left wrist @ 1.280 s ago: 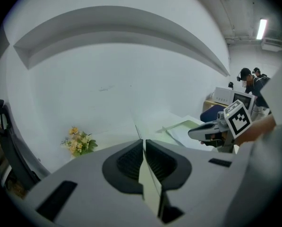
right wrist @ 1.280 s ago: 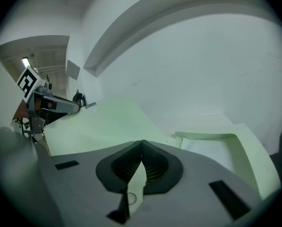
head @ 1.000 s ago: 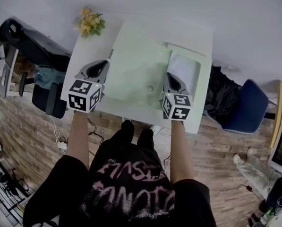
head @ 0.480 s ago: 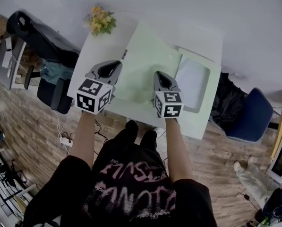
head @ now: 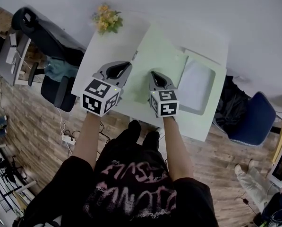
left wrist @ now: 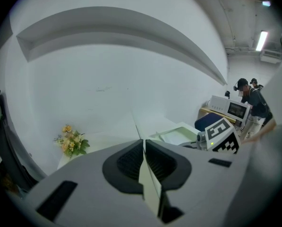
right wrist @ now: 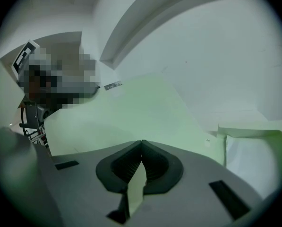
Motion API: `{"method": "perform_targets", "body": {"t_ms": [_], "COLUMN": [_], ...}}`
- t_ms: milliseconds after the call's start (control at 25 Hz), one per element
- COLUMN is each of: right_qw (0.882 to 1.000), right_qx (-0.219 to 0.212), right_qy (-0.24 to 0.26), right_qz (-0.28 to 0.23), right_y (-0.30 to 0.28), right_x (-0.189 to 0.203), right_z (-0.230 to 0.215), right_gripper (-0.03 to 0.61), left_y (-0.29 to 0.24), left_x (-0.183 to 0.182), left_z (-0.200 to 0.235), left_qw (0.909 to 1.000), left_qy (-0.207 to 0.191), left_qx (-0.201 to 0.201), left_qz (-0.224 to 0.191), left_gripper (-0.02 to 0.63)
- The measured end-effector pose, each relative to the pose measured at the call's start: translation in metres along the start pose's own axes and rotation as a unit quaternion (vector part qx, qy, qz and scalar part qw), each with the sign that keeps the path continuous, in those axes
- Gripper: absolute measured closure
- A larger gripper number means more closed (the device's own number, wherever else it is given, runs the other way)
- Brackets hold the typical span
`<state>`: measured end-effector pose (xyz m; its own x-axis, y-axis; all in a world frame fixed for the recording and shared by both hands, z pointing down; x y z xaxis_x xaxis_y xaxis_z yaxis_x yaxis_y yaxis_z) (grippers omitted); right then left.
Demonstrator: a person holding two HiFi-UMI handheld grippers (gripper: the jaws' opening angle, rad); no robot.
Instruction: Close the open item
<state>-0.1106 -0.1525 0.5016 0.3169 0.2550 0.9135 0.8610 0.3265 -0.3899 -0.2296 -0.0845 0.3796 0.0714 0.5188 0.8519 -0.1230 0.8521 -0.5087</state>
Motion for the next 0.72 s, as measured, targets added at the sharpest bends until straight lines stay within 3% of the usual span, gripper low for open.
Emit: {"method": "perform_targets", "body": {"t_ms": [720], "right_qw": [1.000], "right_qx": [0.000], "right_qy": [-0.003], "right_qz": [-0.011], "right_y": [0.012], "right_x": [-0.004], "right_z": [-0.003], "right_gripper": [0.569], "left_y": [-0.002], "left_x": [-0.013], "left_z": [-0.038], "left_qw": [0.9984], "left_qy": [-0.001], "left_qx": [0.056], "left_qz": [-0.003], "left_gripper": [0.591]}}
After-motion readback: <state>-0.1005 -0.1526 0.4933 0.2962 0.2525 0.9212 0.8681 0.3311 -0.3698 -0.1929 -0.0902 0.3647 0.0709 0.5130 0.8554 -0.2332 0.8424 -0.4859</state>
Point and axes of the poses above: the fingertips, and each gripper's own axes: y backward along the fingers, z to its left, x out of its underside, the point moved 7 cm from there along y, backward along the fingers, and after that the axes turned 10 degrees about y, right-handed, at the moved point
